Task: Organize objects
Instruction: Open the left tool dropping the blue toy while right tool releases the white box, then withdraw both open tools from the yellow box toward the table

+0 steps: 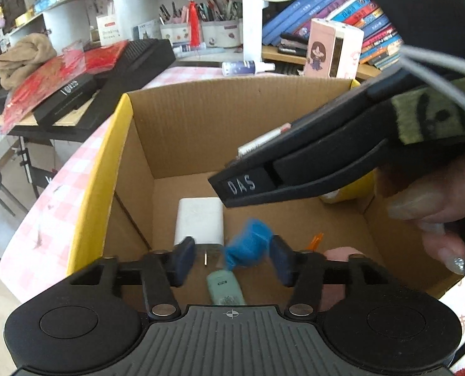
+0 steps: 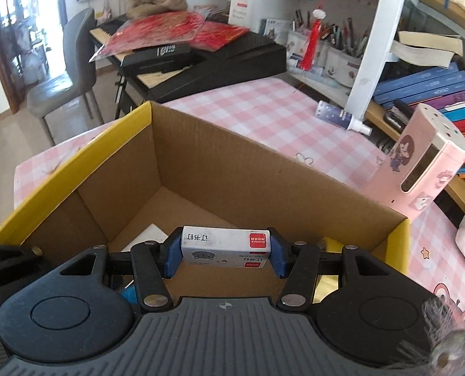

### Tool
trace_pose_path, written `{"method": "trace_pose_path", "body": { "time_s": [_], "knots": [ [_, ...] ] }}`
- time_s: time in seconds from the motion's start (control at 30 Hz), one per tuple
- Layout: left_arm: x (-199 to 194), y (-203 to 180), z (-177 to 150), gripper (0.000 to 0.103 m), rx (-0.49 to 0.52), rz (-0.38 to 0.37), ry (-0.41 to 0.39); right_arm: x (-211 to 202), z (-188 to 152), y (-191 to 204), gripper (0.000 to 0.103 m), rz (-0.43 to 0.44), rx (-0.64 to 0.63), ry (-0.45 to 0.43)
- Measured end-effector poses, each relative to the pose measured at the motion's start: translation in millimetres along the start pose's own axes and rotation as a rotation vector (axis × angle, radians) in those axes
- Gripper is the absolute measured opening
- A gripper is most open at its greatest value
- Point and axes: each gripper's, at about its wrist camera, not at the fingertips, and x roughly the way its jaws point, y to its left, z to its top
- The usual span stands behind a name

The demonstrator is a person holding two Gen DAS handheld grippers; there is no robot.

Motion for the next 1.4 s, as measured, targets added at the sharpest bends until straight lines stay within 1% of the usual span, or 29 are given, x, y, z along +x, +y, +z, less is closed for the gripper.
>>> {"method": "trace_pose_path", "body": {
  "time_s": [0.17,0.37,0.43,0.5,0.63,0.7,0.8,0.87,0.93,1.1,1.23,1.4],
  "knots": [
    [-1.6,-0.7,-0.1,0.059,0.001,-0.01,-0.002,10.3,0.5,0.0,0.052,0.023,0.001,0.075],
    [-2.6,-0.9,0.8,0.062,-0.008,-0.021,-0.008,17.4,-0.8,1.5,0.052,0.026,-0.002,0.129],
    [-4.3,-0.2,0.4,0.065,-0.012,-0.027,-0.012,16.9,-1.6,1.8,0.053,0.025,-0.003,0.131],
    [-6.4,-0.7,0.3,0.069,-0.016,-0.039,-0.017,16.4,-1.8,1.9,0.06,0.021,-0.004,0.123],
    [-12.7,-3.1,-0.2,0.076,-0.01,-0.052,-0.042,9.1,-4.4,-0.1,0.062,0.004,-0.004,0.104],
    [-16.8,-3.3,-0.9,0.077,-0.008,-0.051,-0.054,2.1,-5.3,-2.6,0.066,-0.005,0.007,0.085],
    [-24.3,-2.0,-1.4,0.077,-0.017,-0.057,-0.077,-14.7,-7.7,-6.6,0.067,-0.015,0.029,0.028],
    [-31.4,-0.7,-1.9,0.078,-0.025,-0.057,-0.1,-28.6,-10.5,-8.8,0.067,-0.033,0.046,-0.019],
    [-39.4,0.3,-3.2,0.083,-0.033,-0.051,-0.128,-44.5,-14.2,-10.3,0.067,-0.053,0.066,-0.076],
    [-57.2,7.3,-7.0,0.084,-0.058,-0.044,-0.188,-84.3,-26.3,-13.0,0.07,-0.112,0.112,-0.204],
    [-69.4,10.2,-13.4,0.084,-0.067,-0.029,-0.224,-108.0,-39.5,-12.6,0.07,-0.166,0.147,-0.26],
    [-85.6,12.1,-24.4,0.085,-0.068,-0.016,-0.263,-133.8,-64.6,-9.6,0.074,-0.251,0.199,-0.305]
  ]
}}
